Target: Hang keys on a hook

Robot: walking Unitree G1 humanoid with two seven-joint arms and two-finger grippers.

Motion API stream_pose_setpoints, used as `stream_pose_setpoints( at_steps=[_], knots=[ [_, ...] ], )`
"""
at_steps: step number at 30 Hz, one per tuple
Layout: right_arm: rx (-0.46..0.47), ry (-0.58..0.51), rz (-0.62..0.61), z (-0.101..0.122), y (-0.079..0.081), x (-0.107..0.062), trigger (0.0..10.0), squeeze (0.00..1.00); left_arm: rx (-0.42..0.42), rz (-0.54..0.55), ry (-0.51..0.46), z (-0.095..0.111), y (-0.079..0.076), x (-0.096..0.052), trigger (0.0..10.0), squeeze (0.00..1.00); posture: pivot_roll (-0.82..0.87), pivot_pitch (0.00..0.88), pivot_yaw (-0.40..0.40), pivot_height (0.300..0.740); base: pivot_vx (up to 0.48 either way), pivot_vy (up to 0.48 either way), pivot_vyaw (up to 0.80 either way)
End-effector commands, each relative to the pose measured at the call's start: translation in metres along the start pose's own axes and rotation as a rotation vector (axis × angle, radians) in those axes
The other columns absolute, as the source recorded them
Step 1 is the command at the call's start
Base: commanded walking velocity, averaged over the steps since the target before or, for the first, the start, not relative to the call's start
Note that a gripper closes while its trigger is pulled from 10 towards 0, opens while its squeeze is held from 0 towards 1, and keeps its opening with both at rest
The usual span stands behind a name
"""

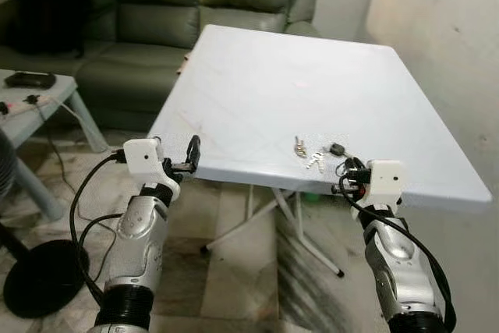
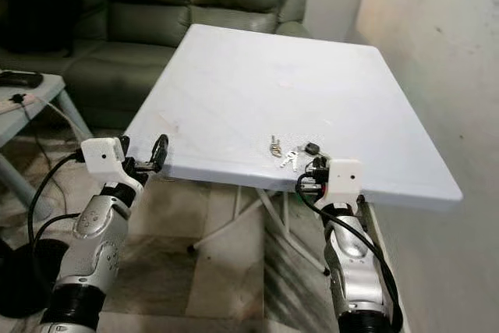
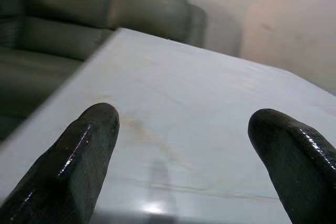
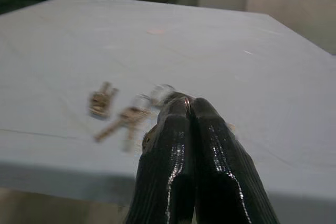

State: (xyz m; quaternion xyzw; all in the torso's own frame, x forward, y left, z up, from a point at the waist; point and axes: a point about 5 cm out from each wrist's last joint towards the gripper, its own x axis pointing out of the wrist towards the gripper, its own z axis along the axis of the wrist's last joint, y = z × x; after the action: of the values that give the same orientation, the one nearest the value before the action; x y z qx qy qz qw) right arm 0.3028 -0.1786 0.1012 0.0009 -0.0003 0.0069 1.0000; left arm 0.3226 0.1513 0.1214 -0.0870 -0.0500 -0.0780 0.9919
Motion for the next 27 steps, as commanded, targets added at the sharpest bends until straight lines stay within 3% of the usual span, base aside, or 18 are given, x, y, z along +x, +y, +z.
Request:
stream_pose_setpoints(
  at_steps=[1,11,15,27],
  knots=[
    [-0.007,-0.016,0.004,0.006,-0.001,0.0,10.0,0.0,0.019,-0.04,0.031,-0.004,-0.007,0.001,10.0,0.0,0.0,0.042,-0.051,0.74,0.0,0.0,-0.77],
    [0.003,0.001,0.019,0.002,0.006,-0.001,10.0,0.0,-0.026,-0.046,0.039,-0.004,-0.016,0.009,10.0,0.0,0.0,0.061,-0.027,0.74,0.0,0.0,-0.77],
    [0.006,-0.002,0.023,0.001,0.01,-0.001,10.0,0.0,0.006,-0.051,0.025,0.0,-0.016,0.01,10.0,0.0,0.01,0.058,-0.014,0.74,0.0,0.0,-0.77],
    [0.024,-0.023,0.025,0.004,0.02,0.001,10.0,0.0,0.026,-0.023,-0.007,0.009,-0.004,0.006,10.0,0.0,0.01,0.044,-0.008,0.74,0.0,0.0,-0.77]
  ],
)
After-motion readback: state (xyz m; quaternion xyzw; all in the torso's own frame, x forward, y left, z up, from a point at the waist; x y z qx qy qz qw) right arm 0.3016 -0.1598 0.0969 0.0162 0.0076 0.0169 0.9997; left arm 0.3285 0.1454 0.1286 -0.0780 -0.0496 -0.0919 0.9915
